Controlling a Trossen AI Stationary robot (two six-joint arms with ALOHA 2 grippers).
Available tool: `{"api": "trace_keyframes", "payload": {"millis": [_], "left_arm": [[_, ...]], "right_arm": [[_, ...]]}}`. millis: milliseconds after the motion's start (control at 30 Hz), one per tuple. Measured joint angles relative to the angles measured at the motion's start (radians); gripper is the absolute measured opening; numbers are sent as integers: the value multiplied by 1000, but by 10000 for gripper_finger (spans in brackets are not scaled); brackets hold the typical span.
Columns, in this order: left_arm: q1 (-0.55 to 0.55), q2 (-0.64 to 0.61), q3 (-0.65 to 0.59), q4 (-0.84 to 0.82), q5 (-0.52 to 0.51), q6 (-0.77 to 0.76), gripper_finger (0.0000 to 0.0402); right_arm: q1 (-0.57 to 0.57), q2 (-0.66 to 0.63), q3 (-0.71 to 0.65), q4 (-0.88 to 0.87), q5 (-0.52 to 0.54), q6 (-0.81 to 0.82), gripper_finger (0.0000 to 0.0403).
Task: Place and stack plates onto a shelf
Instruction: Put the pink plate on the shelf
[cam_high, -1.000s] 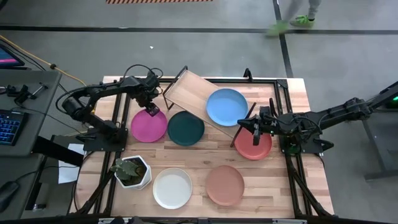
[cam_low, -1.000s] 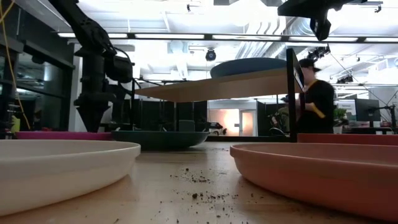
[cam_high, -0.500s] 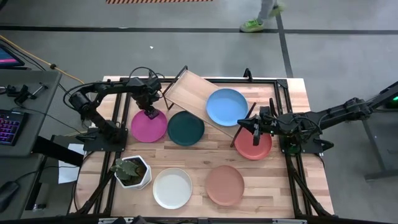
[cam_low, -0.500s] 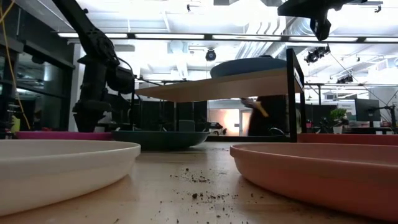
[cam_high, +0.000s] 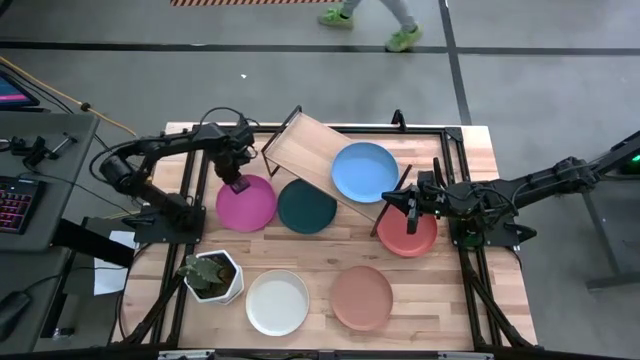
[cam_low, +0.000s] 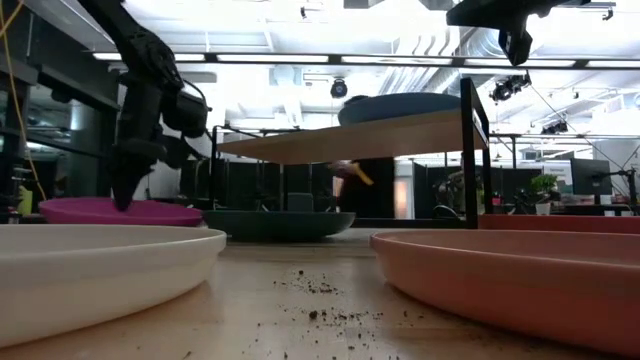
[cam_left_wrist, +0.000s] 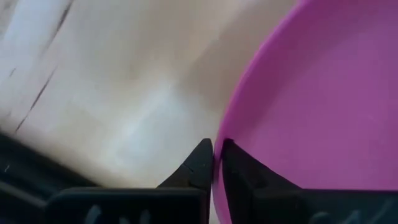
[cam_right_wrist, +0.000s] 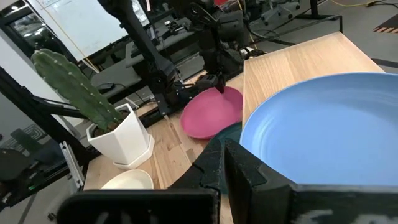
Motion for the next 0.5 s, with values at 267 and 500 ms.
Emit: {"api": "trace_keyframes", "payload": {"millis": [267, 500], "left_arm": [[-2, -163, 50, -242, 98, -31, 2], [-53, -262, 176, -500, 181, -79, 1]], "right_arm": [[0, 0, 0, 0, 0, -1, 0], [0, 0, 0, 0, -1, -5, 0]]}}
